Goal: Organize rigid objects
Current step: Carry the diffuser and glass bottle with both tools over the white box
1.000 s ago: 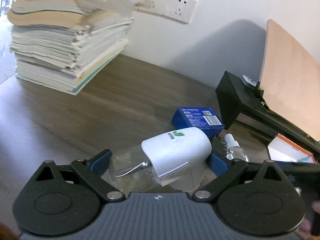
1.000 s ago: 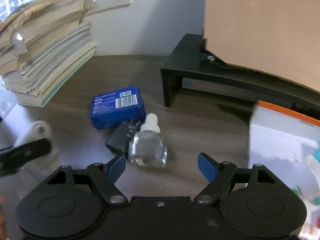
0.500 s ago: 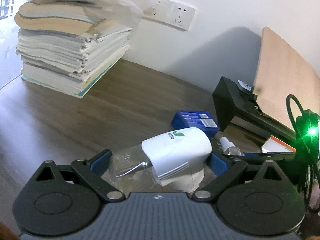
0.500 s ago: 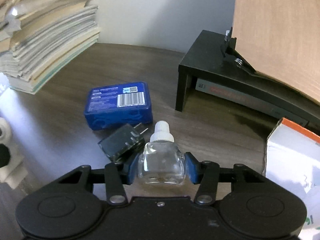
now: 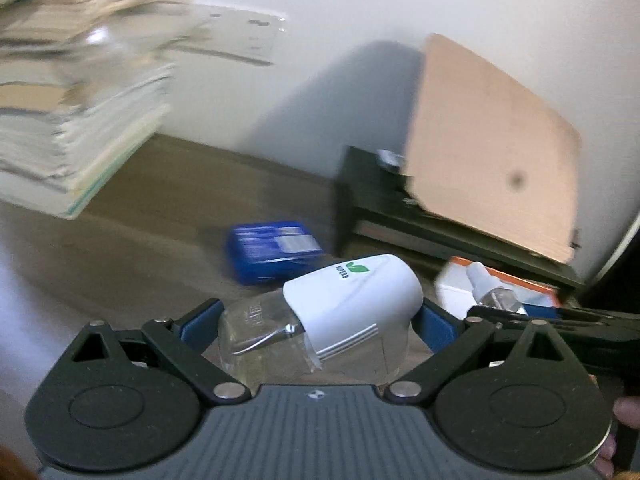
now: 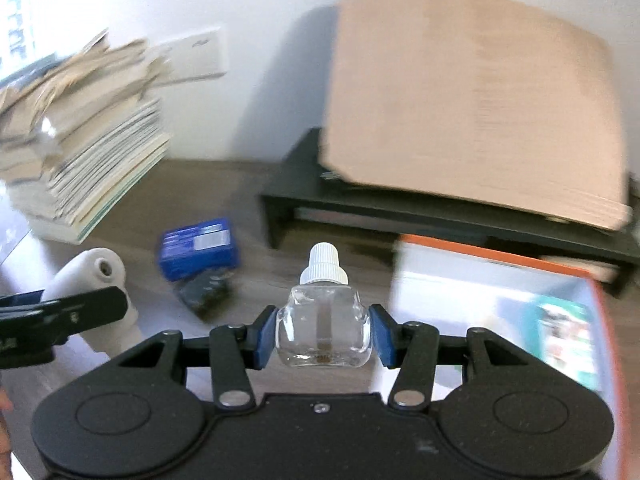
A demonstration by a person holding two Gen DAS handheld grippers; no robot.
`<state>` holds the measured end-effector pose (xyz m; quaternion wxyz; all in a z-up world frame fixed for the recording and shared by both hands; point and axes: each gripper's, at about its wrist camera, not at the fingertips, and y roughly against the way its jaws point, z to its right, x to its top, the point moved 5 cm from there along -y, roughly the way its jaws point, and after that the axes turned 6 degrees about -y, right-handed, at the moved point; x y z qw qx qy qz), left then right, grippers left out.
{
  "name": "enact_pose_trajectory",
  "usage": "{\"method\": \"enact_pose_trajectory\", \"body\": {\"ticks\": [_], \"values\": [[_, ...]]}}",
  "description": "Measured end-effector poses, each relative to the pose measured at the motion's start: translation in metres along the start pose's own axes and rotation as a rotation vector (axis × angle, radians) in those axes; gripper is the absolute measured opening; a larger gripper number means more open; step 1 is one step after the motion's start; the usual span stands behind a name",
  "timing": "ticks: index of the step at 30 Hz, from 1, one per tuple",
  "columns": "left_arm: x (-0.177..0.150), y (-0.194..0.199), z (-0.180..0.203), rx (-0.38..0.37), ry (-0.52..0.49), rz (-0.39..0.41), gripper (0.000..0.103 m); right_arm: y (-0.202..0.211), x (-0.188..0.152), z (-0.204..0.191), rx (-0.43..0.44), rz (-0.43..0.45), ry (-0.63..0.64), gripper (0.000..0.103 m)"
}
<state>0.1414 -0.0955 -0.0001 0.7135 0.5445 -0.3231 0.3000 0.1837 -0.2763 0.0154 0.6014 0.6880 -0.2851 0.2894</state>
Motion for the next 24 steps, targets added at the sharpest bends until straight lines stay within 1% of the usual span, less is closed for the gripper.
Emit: {"method": "enact_pose_trajectory", "body": {"ticks": [2, 7, 10, 13, 18, 24], "values": [[0.001, -0.003, 0.023, -0.04, -0.02, -0.004, 0.102, 0.017, -0.003, 0.025, -0.046, 0.021, -0.013, 0.06], [0.0, -0.013, 0.086, -0.141, -0.088, -0.022, 0.102, 0.051, -0.013, 0.089, -0.136, 0.053, -0.102, 0.06], [-0.002, -0.019, 0.12, -0.186, -0.123, -0.033, 0.102, 0.07, -0.02, 0.124, -0.188, 0.069, -0.149, 0.06], [-0.006, -0.024, 0.15, -0.223, -0.158, -0.041, 0.102, 0.085, -0.027, 0.152, -0.219, 0.083, -0.193, 0.06], [-0.013, -0.033, 0.185, -0.26, -0.202, -0.054, 0.102, 0.099, -0.036, 0.179, -0.232, 0.095, -0.228, 0.06], [-0.02, -0.039, 0.207, -0.262, -0.227, -0.072, 0.102, 0.1, -0.034, 0.187, -0.205, 0.099, -0.22, 0.06]]}}
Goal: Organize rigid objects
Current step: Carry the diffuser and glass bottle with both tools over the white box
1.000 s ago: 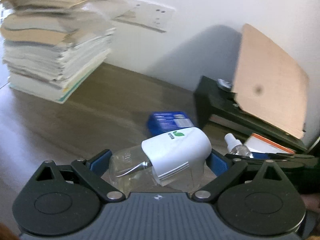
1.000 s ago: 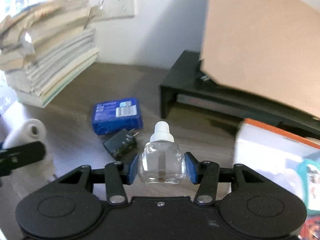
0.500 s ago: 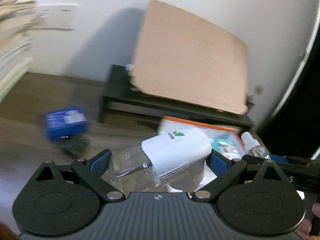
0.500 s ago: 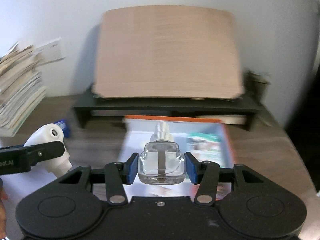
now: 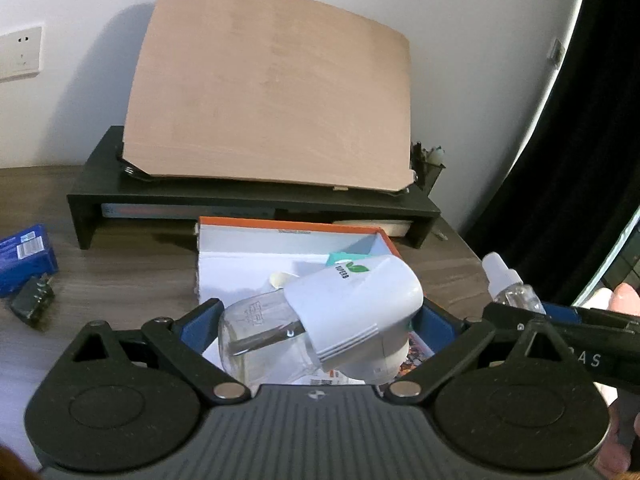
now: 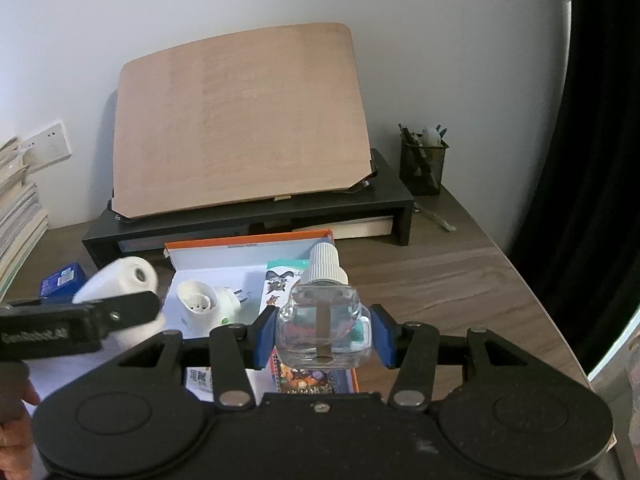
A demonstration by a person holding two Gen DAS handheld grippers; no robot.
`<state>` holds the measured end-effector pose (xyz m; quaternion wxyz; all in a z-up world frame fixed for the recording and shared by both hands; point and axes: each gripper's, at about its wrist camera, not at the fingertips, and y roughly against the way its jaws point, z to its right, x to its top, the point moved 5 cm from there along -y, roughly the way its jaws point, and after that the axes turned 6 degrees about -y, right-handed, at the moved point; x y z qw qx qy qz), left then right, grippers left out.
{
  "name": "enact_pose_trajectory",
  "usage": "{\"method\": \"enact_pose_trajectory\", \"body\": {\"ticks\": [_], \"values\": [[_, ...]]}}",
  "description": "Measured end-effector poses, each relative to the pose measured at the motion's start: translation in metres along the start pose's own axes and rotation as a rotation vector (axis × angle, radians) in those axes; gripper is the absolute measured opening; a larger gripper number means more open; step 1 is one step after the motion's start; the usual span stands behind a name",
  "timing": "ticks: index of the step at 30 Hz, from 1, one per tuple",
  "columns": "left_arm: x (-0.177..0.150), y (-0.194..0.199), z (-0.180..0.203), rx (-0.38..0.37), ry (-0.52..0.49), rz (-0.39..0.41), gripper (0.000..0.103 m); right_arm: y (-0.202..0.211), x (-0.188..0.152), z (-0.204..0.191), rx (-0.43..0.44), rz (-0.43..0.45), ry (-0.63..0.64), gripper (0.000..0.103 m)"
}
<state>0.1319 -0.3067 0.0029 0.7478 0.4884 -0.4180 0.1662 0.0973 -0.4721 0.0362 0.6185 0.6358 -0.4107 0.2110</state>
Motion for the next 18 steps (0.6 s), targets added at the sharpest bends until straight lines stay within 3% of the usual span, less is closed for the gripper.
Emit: {"method": "enact_pose_trajectory", "body": {"ticks": [18], "values": [[-0.005, -0.003, -0.001, 0.067, -0.003, -0.027, 0.102, -0.039, 0.013, -0.017, 0.072, -0.049, 0.038, 0.06]]}}
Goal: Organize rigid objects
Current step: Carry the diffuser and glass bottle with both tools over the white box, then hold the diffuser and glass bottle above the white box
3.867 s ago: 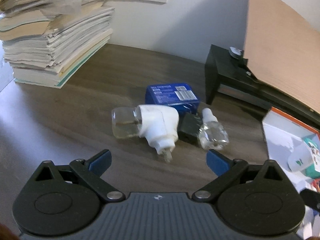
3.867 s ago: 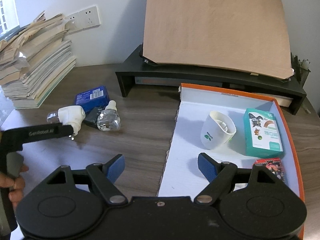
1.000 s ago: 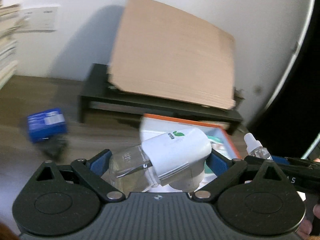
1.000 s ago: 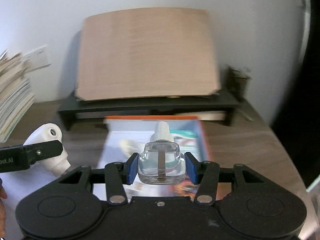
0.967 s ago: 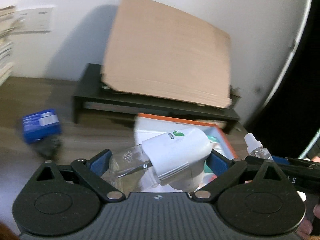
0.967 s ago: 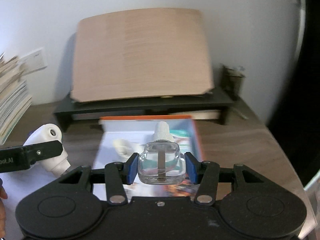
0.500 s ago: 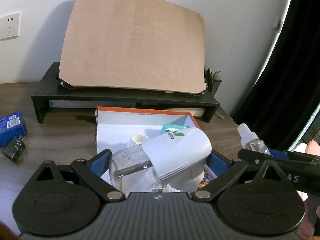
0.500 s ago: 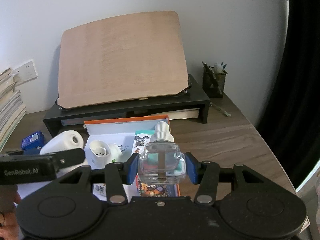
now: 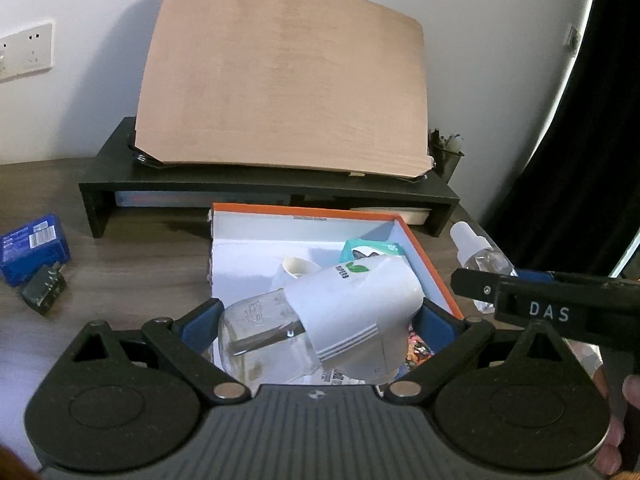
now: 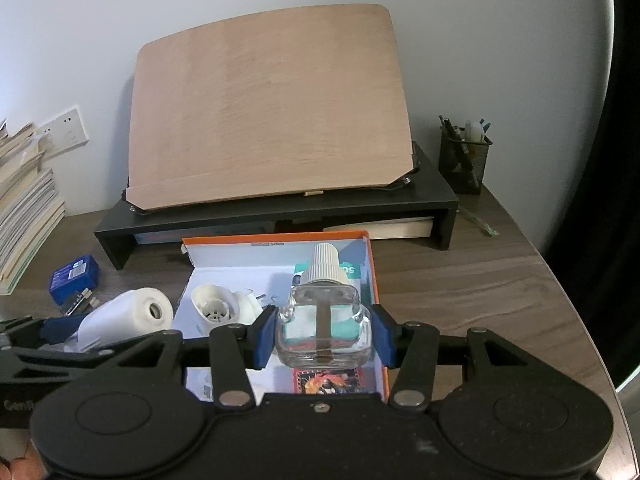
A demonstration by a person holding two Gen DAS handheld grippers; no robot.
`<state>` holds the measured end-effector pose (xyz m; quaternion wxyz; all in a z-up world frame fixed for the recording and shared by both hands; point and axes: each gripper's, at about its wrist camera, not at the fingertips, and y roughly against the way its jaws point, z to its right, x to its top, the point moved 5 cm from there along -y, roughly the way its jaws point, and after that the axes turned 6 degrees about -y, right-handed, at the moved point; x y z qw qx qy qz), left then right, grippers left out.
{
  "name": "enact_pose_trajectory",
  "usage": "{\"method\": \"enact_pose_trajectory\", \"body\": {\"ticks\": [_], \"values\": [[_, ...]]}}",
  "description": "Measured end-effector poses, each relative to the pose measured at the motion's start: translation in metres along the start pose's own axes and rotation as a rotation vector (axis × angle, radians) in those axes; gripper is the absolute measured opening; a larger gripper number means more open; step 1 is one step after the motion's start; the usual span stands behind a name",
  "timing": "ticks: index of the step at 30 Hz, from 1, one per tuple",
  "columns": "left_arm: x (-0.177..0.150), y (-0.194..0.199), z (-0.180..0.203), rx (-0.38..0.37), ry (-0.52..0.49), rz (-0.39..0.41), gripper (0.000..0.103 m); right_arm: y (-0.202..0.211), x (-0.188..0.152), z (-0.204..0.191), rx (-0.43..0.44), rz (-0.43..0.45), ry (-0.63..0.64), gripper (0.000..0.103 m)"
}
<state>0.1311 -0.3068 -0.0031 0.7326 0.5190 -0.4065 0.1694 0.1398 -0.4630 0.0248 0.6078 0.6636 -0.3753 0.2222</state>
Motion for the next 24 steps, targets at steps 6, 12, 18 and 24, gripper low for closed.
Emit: {"method": "enact_pose_trajectory", "body": {"ticks": [6, 12, 18, 24], "values": [[0.0, 0.0, 0.001, 0.01, -0.001, 0.0, 0.102, -0.006, 0.004, -0.002, 0.006, -0.004, 0.007, 0.06], [-0.002, 0.0, 0.003, 0.01, -0.003, -0.003, 0.102, -0.009, 0.004, -0.003, 0.015, -0.012, 0.013, 0.06], [-0.004, -0.002, 0.006, 0.007, -0.011, -0.01, 0.102, -0.013, 0.003, 0.0, 0.02, -0.02, 0.013, 0.06], [-0.005, -0.003, 0.009, 0.009, -0.018, -0.017, 0.102, -0.014, 0.002, 0.001, 0.024, -0.026, 0.012, 0.06]]}}
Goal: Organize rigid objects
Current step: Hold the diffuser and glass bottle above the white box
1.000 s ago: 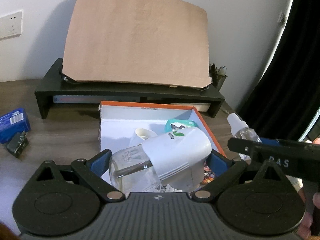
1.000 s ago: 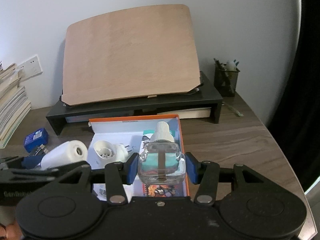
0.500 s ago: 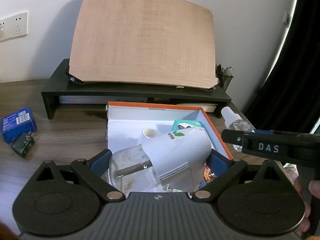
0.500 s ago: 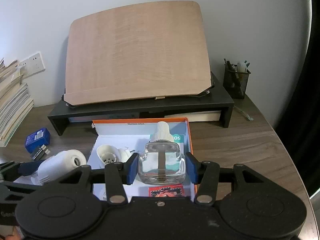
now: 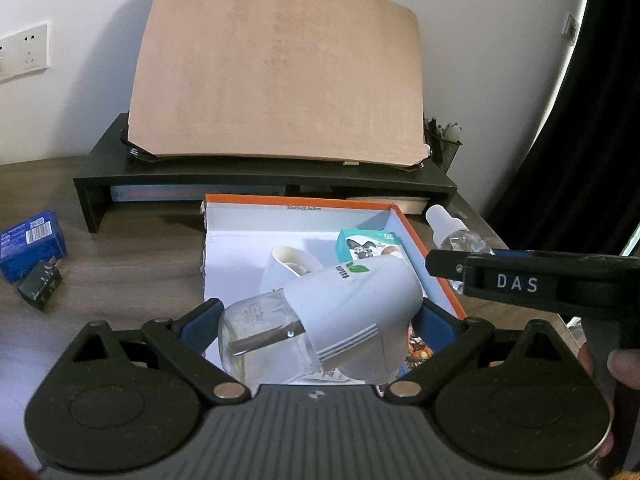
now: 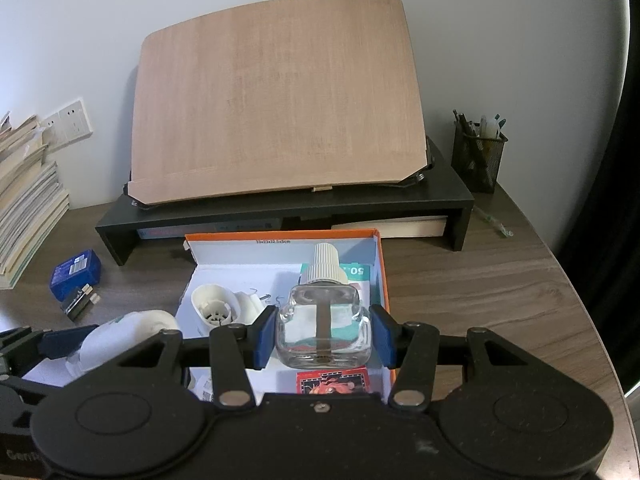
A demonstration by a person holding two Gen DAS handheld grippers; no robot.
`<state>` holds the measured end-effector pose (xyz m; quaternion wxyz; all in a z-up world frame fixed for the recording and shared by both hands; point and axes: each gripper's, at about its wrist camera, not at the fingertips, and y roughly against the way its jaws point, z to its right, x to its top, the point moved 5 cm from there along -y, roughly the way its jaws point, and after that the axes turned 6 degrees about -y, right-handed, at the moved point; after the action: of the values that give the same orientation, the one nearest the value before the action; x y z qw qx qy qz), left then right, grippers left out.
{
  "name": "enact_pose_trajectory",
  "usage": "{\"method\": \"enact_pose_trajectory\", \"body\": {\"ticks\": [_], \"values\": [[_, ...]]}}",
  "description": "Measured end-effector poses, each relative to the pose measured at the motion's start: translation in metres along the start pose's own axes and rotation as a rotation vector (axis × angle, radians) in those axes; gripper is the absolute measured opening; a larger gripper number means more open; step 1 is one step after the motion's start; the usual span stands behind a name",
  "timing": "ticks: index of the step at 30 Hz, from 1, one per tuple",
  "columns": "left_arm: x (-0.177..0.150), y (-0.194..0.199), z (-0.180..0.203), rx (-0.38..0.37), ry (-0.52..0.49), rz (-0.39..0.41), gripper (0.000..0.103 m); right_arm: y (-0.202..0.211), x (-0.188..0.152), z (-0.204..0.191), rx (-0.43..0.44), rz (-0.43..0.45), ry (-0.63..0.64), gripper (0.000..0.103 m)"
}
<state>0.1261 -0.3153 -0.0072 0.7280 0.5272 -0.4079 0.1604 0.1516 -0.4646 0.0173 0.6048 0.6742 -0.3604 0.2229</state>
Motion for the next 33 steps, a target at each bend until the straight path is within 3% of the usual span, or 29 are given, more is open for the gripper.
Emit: {"method": "enact_pose_trajectory", "body": {"ticks": [33], "values": [[0.0, -0.001, 0.005, 0.008, -0.015, -0.001, 0.102, -0.014, 0.006, -0.008, 0.029, -0.02, 0.037, 0.06]]}}
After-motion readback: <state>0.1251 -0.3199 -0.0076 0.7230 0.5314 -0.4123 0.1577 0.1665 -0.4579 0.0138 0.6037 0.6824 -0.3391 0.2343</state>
